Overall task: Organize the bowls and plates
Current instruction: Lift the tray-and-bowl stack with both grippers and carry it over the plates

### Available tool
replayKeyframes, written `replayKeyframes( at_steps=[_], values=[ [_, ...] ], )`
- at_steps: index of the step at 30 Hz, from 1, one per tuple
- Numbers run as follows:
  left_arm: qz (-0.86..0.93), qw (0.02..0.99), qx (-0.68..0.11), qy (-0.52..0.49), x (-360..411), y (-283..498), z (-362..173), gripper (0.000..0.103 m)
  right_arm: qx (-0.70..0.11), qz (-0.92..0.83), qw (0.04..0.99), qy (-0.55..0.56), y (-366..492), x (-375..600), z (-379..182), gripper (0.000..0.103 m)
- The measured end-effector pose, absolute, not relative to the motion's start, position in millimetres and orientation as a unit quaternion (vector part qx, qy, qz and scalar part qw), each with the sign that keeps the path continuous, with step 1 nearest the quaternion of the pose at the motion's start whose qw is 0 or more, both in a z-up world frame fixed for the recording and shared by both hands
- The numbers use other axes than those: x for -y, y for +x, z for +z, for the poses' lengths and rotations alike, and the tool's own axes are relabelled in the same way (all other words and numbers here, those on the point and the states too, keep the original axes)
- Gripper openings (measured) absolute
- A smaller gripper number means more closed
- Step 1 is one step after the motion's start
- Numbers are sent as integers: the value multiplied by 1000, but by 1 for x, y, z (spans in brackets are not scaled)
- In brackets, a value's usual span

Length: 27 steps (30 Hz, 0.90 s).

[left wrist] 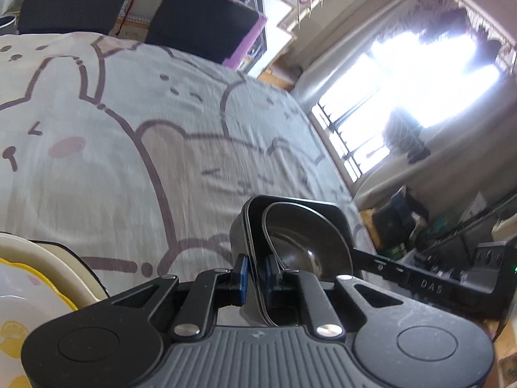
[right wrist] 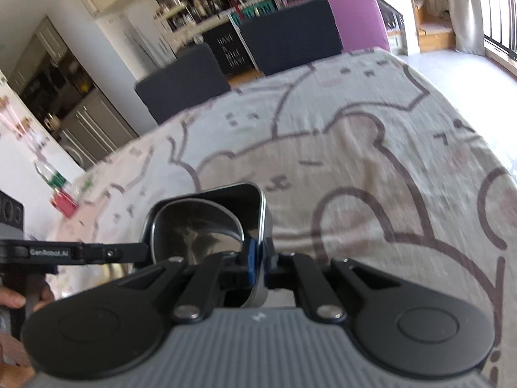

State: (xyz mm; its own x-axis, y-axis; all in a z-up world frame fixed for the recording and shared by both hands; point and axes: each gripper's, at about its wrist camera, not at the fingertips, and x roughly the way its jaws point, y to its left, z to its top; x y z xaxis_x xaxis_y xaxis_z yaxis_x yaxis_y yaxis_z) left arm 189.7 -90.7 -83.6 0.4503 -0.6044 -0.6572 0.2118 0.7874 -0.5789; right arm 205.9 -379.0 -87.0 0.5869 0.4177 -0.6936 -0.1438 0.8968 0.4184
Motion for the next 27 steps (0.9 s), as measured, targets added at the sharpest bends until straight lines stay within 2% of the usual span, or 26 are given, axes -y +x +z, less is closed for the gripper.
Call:
replayKeyframes(
  at_steps=[16, 27],
  values=[
    [-241, 843, -375, -301, 2, 156, -34, 11, -344, 232, 881, 228, 207, 342, -61, 7],
    [-202, 851, -349, -338, -63, 122, -32, 10, -337, 296, 861, 240, 212, 304, -53, 11]
  ],
)
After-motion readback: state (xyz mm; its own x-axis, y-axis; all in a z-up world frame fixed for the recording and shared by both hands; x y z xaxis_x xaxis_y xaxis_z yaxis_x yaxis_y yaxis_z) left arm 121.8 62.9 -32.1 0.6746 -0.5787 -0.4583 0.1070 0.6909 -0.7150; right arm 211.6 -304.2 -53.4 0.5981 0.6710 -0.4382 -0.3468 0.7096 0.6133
